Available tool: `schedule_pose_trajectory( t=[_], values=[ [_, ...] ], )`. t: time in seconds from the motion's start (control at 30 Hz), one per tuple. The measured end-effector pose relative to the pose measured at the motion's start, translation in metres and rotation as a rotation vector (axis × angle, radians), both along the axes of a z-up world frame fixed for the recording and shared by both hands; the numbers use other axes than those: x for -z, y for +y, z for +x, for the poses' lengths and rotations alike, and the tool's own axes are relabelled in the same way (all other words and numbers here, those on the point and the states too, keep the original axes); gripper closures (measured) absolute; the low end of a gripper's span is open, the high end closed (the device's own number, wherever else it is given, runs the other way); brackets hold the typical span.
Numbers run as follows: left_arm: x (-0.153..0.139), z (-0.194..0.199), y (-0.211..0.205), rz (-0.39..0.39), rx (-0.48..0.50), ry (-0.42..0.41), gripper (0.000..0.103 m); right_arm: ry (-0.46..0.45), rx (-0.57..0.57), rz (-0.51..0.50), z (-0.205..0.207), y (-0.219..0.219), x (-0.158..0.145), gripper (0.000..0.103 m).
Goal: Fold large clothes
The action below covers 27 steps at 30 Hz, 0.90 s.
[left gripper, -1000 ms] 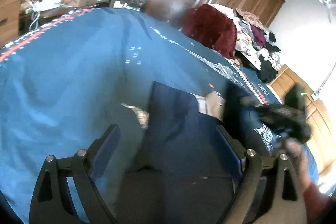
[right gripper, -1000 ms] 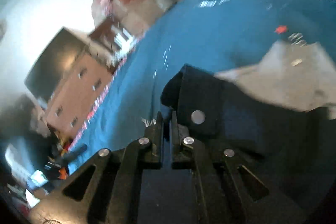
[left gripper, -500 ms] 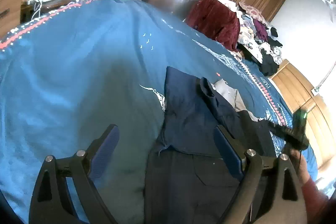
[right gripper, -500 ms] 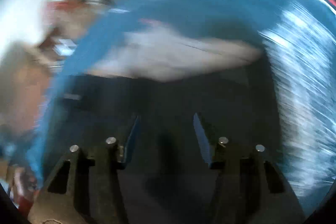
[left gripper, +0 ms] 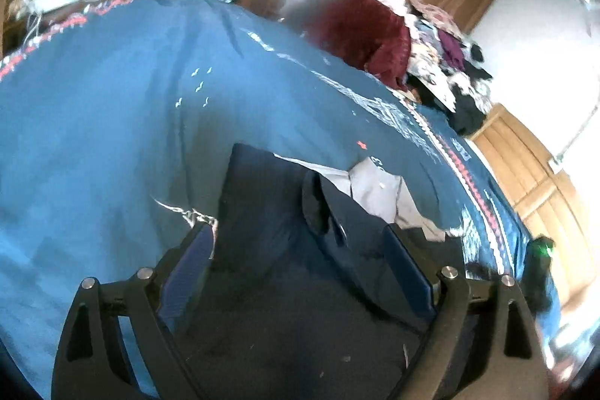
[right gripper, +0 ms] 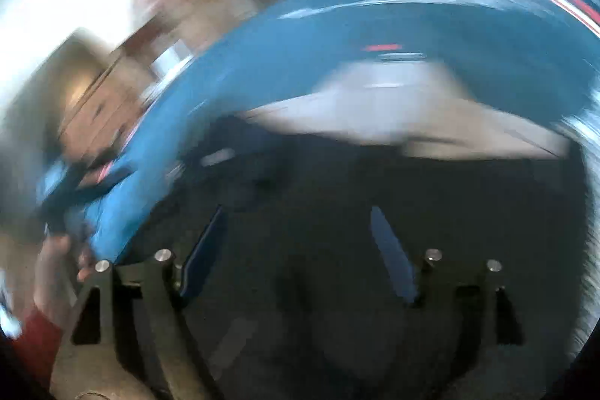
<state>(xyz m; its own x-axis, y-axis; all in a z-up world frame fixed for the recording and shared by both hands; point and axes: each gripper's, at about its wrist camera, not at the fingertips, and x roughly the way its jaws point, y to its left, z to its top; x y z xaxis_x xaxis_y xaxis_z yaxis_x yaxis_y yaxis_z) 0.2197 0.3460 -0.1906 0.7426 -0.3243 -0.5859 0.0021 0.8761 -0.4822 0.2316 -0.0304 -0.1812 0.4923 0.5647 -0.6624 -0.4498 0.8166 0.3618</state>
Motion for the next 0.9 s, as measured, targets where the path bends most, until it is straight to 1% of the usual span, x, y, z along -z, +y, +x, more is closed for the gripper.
schedule_pose_trajectory(
  t=[0.07, 0.1, 0.2, 0.23, 0.27, 0.3, 0.33, 0.37, 0.4, 0.47, 0.5, 0.53, 0.57, 0.6, 0.63, 0.67, 0.7, 0.73, 0.8, 0.83, 0.87, 0.9],
  values=[
    [0.01, -0.001, 0.004, -0.037, -0.029, 0.008, 0.01, -0.031, -0.061, -0.025, 0.003, 0.044, 0.005, 0.025],
    [0.017, -0.007, 0.008, -0.056, -0.06, 0.022, 0.01, -0.032, -0.096, -0.032, 0.008, 0.066, 0.008, 0.025],
    [0.028, -0.024, 0.016, -0.049, -0.1, 0.041, 0.011, -0.07, -0.119, -0.111, 0.018, 0.112, 0.017, 0.025],
    [0.031, -0.033, 0.019, -0.038, -0.114, 0.047, 0.011, -0.082, -0.104, -0.163, 0.023, 0.126, 0.021, 0.026],
    [0.033, -0.038, 0.022, -0.036, -0.118, 0.048, 0.01, -0.083, -0.088, -0.197, 0.027, 0.129, 0.024, 0.03],
    [0.034, -0.044, 0.025, -0.032, -0.124, 0.051, 0.01, -0.071, -0.068, -0.229, 0.034, 0.135, 0.032, 0.052],
    [0.035, -0.047, 0.026, -0.026, -0.125, 0.053, 0.011, -0.057, -0.051, -0.232, 0.038, 0.13, 0.034, 0.066],
    [0.035, -0.05, 0.026, -0.017, -0.124, 0.053, 0.011, -0.034, -0.047, -0.197, 0.04, 0.117, 0.032, 0.084],
    [0.035, -0.052, 0.027, -0.009, -0.122, 0.051, 0.011, -0.035, -0.039, -0.16, 0.035, 0.11, 0.027, 0.086],
    [0.031, -0.057, 0.028, -0.002, -0.111, 0.037, 0.01, -0.081, -0.054, -0.124, 0.014, 0.11, 0.014, 0.087],
    [0.029, -0.059, 0.03, 0.0, -0.113, 0.022, 0.01, -0.079, -0.083, -0.108, 0.011, 0.114, 0.014, 0.087],
    [0.026, -0.061, 0.032, -0.001, -0.118, 0.009, 0.01, -0.067, -0.123, -0.116, 0.007, 0.123, 0.019, 0.087],
    [0.023, -0.065, 0.035, -0.007, -0.126, -0.009, 0.01, -0.048, -0.145, -0.129, 0.008, 0.131, 0.028, 0.076],
    [0.021, -0.065, 0.036, -0.01, -0.131, -0.019, 0.01, -0.003, -0.177, -0.141, 0.011, 0.139, 0.042, 0.057],
    [0.018, -0.066, 0.036, -0.011, -0.136, -0.033, 0.01, 0.032, -0.19, -0.139, 0.013, 0.141, 0.052, 0.057],
    [0.016, -0.066, 0.034, 0.002, -0.134, -0.04, 0.01, 0.034, -0.18, -0.116, 0.014, 0.138, 0.052, 0.057],
    [0.015, -0.064, 0.032, 0.014, -0.122, -0.036, 0.01, 0.043, -0.17, -0.094, 0.015, 0.132, 0.046, 0.055],
    [0.015, -0.063, 0.029, 0.022, -0.107, -0.031, 0.01, 0.03, -0.152, -0.072, 0.011, 0.121, 0.035, 0.053],
    [0.016, -0.063, 0.021, 0.056, -0.068, -0.025, 0.01, -0.042, -0.108, -0.053, -0.001, 0.095, 0.014, 0.037],
    [0.017, -0.062, 0.017, 0.071, -0.052, -0.019, 0.01, -0.075, -0.062, -0.046, -0.009, 0.072, 0.005, 0.033],
    [0.019, -0.057, 0.01, 0.082, -0.02, -0.008, 0.01, -0.088, -0.023, -0.044, -0.009, 0.057, 0.0, 0.031],
    [0.021, -0.052, 0.002, 0.09, 0.012, -0.003, 0.01, -0.097, 0.036, -0.058, -0.015, 0.029, -0.001, 0.031]
  ],
)
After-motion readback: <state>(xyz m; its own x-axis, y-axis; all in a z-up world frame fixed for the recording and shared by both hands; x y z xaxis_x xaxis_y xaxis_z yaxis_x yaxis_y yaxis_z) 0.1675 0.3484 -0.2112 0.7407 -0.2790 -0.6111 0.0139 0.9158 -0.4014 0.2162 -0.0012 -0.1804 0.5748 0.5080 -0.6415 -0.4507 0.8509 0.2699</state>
